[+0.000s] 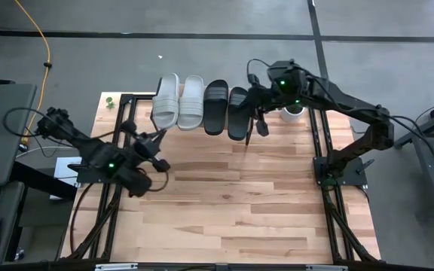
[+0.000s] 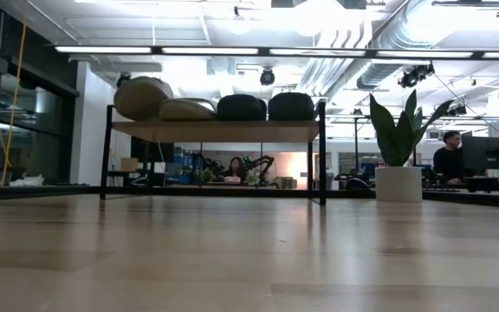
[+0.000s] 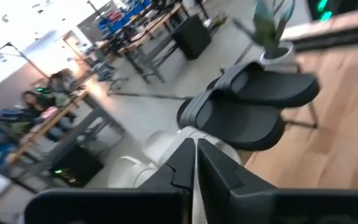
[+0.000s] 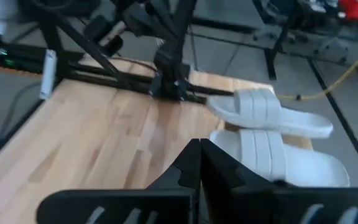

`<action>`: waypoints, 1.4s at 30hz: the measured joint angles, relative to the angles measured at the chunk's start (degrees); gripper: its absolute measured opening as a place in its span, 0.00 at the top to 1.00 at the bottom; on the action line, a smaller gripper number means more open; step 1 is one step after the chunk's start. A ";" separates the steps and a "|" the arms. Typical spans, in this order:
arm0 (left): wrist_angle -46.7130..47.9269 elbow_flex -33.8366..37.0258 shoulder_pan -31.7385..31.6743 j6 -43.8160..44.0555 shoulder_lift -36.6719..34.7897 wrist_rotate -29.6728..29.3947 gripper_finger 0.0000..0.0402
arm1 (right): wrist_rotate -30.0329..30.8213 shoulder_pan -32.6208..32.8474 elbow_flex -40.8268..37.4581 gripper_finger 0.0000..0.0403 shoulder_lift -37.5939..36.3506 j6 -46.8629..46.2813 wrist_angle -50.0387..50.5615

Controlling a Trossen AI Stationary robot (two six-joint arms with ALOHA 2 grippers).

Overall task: Pick and place slides into the shelf
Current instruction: Return to Home Position

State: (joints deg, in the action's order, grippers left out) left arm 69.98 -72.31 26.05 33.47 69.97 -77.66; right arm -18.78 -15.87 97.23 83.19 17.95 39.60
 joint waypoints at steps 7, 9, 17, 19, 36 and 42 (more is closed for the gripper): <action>-2.62 0.00 4.62 -2.26 -5.30 -1.50 0.97 | -2.32 1.89 0.00 1.00 -4.48 -1.98 -3.99; -3.43 0.00 5.77 -3.11 -6.48 -1.58 0.99 | -2.31 2.83 0.00 1.00 -6.00 -2.72 -4.73; -5.60 0.00 11.39 -9.31 -11.63 2.78 0.99 | 0.56 8.32 0.00 1.00 -11.93 -4.70 -6.18; -9.63 0.02 12.88 -12.39 -13.17 5.10 0.99 | 2.40 10.09 0.02 1.00 -13.09 -5.52 -5.99; -56.56 2.80 4.80 -52.55 -14.92 36.59 1.00 | 16.92 22.04 0.02 1.00 -17.30 -5.86 -6.08; -56.68 2.78 -12.30 -49.55 -15.04 52.45 1.00 | 17.68 22.74 0.02 1.00 -17.30 -5.96 -6.92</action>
State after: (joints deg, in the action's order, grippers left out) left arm 13.30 -69.54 13.75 -16.07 54.94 -25.21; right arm -1.10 6.87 97.25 65.89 11.99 32.69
